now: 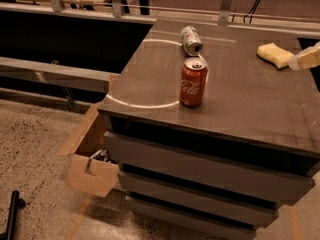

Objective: Move sponge near 7up can

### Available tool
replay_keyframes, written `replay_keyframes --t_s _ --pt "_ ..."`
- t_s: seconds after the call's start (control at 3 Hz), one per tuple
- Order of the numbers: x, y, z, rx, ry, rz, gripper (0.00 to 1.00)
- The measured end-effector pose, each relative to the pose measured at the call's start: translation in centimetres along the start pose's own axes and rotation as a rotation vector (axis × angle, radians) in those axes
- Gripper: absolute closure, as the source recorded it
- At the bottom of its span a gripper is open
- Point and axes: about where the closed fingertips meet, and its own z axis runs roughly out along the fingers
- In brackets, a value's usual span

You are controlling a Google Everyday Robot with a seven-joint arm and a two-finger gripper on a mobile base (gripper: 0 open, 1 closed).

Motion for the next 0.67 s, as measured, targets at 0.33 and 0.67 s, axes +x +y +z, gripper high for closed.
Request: replay_keyframes --t_s 0.33,0.67 --pt "2.32 -1.22 -0.49 0.060 0.033 0.069 0.00" --pt "2.66 -1.36 -0.48 0.069 0.038 0.083 0.00"
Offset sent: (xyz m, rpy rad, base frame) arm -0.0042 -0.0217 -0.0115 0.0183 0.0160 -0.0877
